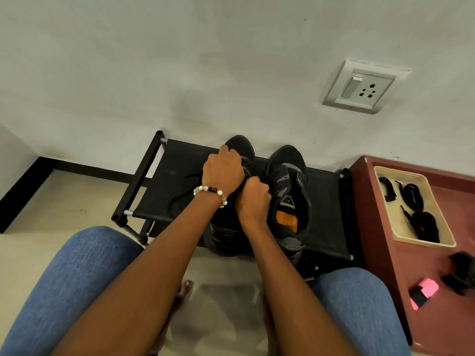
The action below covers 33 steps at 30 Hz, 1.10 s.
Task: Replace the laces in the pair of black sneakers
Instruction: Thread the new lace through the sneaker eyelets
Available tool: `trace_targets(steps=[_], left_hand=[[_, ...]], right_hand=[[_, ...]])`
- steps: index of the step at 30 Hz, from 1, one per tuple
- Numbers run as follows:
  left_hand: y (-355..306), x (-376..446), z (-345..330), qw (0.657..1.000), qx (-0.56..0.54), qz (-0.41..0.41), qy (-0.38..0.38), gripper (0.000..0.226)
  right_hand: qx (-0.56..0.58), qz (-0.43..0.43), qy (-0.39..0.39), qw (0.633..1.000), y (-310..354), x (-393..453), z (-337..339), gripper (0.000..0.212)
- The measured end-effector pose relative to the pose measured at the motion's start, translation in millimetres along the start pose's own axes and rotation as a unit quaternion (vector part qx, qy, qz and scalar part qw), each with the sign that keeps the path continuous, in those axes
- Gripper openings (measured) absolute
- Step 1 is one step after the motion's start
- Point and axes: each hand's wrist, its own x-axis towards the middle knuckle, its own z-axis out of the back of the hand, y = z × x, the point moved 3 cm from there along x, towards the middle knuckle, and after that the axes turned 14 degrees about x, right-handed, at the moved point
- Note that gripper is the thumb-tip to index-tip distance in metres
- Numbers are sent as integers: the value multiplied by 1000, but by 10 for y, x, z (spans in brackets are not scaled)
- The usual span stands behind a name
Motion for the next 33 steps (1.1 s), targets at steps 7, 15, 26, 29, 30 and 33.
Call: trace_targets(steps=[7,15,26,29,30,33], left_hand=[[206,109,-20,980,-101,105,132,27],[563,86,-114,766,-521,328,184,12],[461,-38,290,923,-322,96,189,12],[398,-151,134,932,-193,18,306,16],[385,-190,43,940,-164,11,300,19],[355,-335,-151,965,-148,65,208,23]], right_hand=[[21,3,15,1000,6,-34,44,25],[32,-1,27,999,13,-58,80,24],[53,76,81,992,180,165,238,41],[56,122,89,987,278,208,280,51],[39,132,91,986,284,206,273,51],[-32,149,99,983,263,171,198,41]])
